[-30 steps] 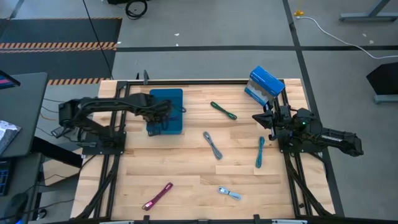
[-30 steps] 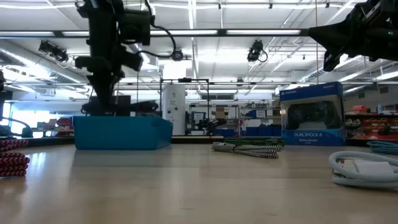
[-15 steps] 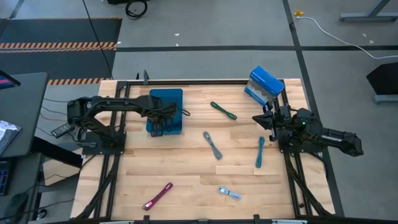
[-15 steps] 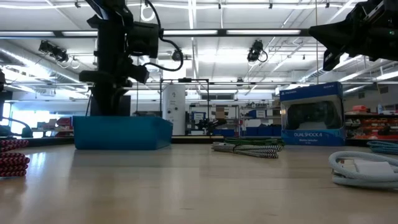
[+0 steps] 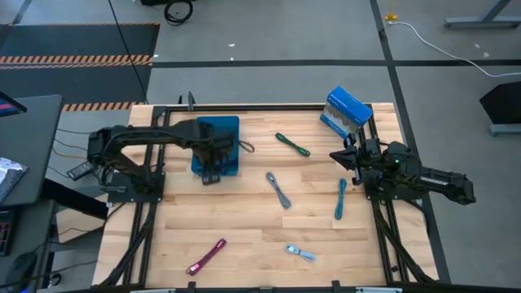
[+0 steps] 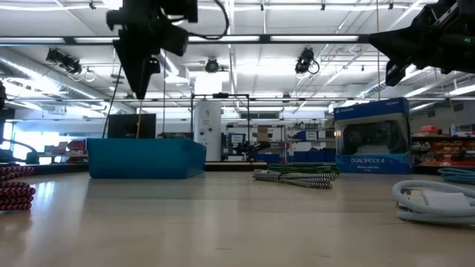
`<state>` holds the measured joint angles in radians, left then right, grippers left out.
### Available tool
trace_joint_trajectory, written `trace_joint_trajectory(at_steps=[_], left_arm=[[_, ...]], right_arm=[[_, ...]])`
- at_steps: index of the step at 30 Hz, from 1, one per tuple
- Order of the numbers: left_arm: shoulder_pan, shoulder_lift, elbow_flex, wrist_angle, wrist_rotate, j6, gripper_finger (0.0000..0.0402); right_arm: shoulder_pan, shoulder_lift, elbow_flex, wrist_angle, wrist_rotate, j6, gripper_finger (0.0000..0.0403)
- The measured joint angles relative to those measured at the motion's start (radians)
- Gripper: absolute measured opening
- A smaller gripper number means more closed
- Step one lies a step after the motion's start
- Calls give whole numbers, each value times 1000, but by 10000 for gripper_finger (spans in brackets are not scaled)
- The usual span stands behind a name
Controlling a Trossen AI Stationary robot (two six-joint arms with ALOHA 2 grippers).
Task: Pick and place USB-C Cables
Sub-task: Put the black pink charger cable into the blue bin
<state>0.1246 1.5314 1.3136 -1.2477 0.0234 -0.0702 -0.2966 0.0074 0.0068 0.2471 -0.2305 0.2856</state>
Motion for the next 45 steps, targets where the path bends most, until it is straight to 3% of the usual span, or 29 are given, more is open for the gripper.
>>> trace_joint_trajectory(at_steps=[5, 13, 18, 23, 31, 38, 45], left_arm=[[-187, 0, -51, 20, 1, -102, 187], [-491, 0, -142, 182, 7, -527, 181], [-620, 7, -181, 281, -30, -805, 181], [-709, 10, -221, 380, -50, -947, 181], [-811, 102, -223, 572, -53, -1047, 181], [-842, 241, -184, 559, -45, -1093, 181], [-839, 301, -182, 574, -54, -1097, 181]], right_arm=[[0, 0, 0, -62, -1, 11, 13], [0, 0, 0, -60, -1, 11, 13], [0, 0, 0, -60, -1, 16, 13], [1, 0, 0, -54, -24, 10, 13], [0, 0, 0, -41, -23, -39, 13], [0, 0, 0, -15, 9, -38, 13], [0, 0, 0, -16, -16, 23, 13]])
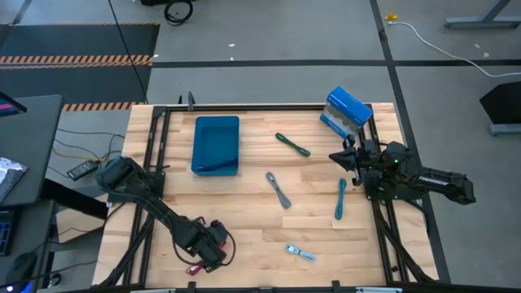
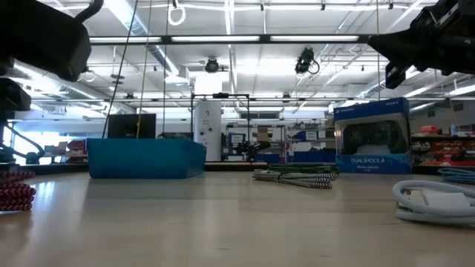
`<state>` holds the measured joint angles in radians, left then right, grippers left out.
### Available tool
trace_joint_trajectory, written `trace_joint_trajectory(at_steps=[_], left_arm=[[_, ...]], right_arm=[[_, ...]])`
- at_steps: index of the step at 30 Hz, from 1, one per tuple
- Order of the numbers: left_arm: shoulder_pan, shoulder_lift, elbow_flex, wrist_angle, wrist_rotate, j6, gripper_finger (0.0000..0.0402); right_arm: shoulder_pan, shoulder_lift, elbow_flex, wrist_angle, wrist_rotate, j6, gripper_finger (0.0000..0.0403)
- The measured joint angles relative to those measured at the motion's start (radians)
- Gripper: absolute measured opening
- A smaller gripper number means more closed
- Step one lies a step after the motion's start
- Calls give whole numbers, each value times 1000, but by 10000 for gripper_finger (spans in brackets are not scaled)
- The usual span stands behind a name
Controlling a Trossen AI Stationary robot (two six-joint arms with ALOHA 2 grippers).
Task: Pick and place USB-C Cables
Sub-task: Put the black pink charger cable into the blue bin
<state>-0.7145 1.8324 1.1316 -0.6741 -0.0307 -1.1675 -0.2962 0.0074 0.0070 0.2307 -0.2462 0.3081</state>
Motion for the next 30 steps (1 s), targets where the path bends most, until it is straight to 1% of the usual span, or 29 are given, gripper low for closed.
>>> trace_joint_trajectory(at_steps=[7, 11, 13, 15, 17, 20, 21, 25, 30], left_arm=[[-1, 10, 0, 79, 5, 18, 181], [-1, 19, 2, 54, -22, 36, 170], [-1, 28, 5, 33, -26, 58, 152], [0, 34, 6, 17, -31, 83, 125], [4, 40, 7, 20, -32, 110, 89], [17, 40, 5, 10, -37, 172, 24], [25, 40, 4, 4, -39, 191, 13], [67, 21, 2, -26, -47, 261, 5], [141, -43, -5, -134, -81, 341, 3]], right_arm=[[0, 0, 0, -19, -20, 45, 13], [0, 0, 0, -50, -20, 59, 13], [0, 0, 0, -67, -19, 59, 13], [0, 0, 0, -78, -19, 58, 13], [0, 0, 0, -75, -18, 58, 13], [0, 0, 0, -75, -6, 56, 13], [0, 0, 0, -75, -4, 56, 13], [0, 0, 0, -75, 16, 56, 13], [0, 0, 0, -75, 18, 56, 13]])
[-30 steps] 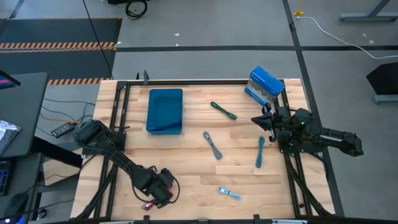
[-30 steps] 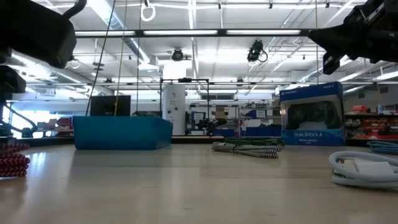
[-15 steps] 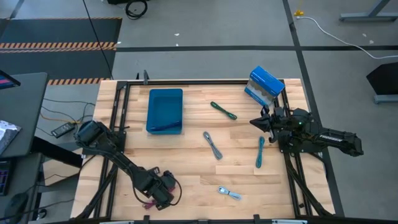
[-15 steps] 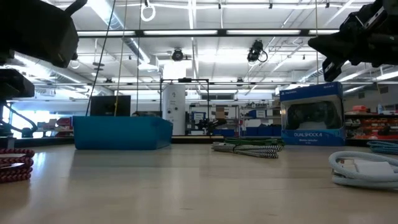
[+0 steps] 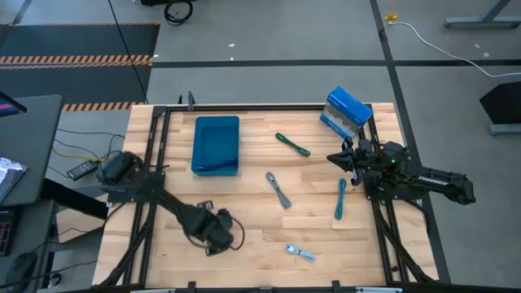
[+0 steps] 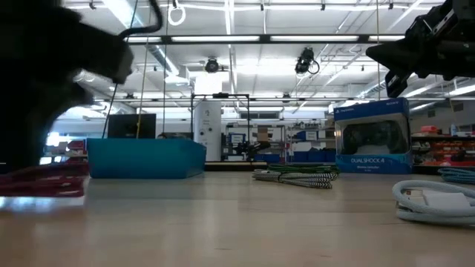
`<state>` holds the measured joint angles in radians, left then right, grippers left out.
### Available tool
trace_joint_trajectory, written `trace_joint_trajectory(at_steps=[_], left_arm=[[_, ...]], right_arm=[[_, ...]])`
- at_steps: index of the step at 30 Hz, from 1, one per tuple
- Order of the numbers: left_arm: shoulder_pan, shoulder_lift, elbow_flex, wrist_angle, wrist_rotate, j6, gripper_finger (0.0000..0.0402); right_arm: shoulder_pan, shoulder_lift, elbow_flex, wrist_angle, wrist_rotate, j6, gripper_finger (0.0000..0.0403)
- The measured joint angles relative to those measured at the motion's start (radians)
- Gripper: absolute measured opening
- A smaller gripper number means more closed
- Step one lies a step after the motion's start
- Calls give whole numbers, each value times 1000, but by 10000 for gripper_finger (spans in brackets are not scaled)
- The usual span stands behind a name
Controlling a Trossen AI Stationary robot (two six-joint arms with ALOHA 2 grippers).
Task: Pick and place USB-C Cables
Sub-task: Put the black pink charger cable into the blue bin
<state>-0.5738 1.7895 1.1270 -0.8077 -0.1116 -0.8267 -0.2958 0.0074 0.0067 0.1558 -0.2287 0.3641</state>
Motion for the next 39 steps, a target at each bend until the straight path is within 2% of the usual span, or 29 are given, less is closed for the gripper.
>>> trace_joint_trajectory(at_steps=[8, 11, 14, 20, 25, 30, 35, 39], left_arm=[[165, -170, 3, -165, -63, 142, 2], [212, -221, 3, -106, 28, 207, 1], [203, -234, 5, -19, 129, 217, 9], [110, -207, 4, 7, 123, 224, 77], [49, -187, 6, 35, 60, 186, 154], [34, -111, 5, 10, -28, 203, 217], [42, -19, 4, 3, -45, 257, 252], [67, 29, 4, 8, -6, 298, 254]], right_arm=[[0, 0, 0, 0, 0, -4, 13], [0, 0, 0, -1, 0, -1, 13], [0, 0, 0, -1, -5, -1, 13], [0, 0, 0, -1, -6, -7, 13], [-1, 1, 0, 0, 15, -40, 13], [-1, 3, 0, 6, 50, -52, 13], [-1, 5, 0, 12, 82, -53, 13], [-1, 5, 0, 30, 112, -86, 13]])
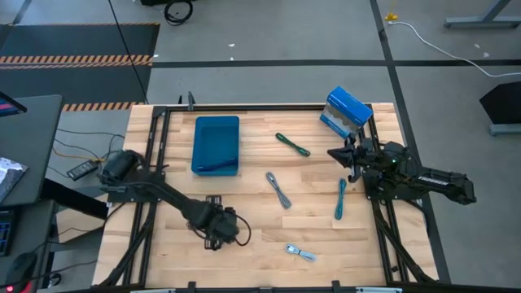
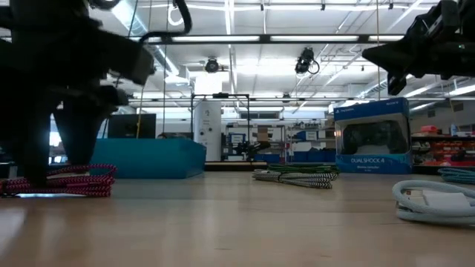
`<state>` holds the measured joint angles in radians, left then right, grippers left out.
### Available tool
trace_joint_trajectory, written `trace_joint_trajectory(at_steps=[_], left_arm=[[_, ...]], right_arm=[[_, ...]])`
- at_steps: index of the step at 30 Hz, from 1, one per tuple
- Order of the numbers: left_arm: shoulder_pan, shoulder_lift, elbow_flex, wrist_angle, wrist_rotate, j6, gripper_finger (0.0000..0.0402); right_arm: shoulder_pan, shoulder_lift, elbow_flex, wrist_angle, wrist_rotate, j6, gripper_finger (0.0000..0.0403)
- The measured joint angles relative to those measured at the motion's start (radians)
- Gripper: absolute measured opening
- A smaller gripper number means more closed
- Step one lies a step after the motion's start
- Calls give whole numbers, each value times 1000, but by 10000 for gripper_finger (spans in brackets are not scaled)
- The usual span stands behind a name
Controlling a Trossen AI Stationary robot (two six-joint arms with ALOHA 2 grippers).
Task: Pick and place USB-C Cables
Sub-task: Put the black pink charger cable into the blue bin
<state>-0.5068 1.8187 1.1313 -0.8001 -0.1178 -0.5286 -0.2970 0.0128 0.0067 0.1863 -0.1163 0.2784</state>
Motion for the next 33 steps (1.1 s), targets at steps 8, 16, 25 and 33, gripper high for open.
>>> trace_joint_trajectory(at_steps=[8, 16, 25, 33], left_arm=[[91, 28, 0, 3, 96, 73, 73], [180, 19, 10, -43, 189, 179, 16], [268, -66, 274, -409, 30, 349, 10], [469, -126, 423, -491, -47, 540, 10]], right_arm=[[0, 0, 0, 38, 71, -55, 13], [0, 0, 0, 96, 165, -90, 13], [0, 0, 0, 248, 200, -230, 13], [-1, 0, 0, 334, 281, -339, 13]])
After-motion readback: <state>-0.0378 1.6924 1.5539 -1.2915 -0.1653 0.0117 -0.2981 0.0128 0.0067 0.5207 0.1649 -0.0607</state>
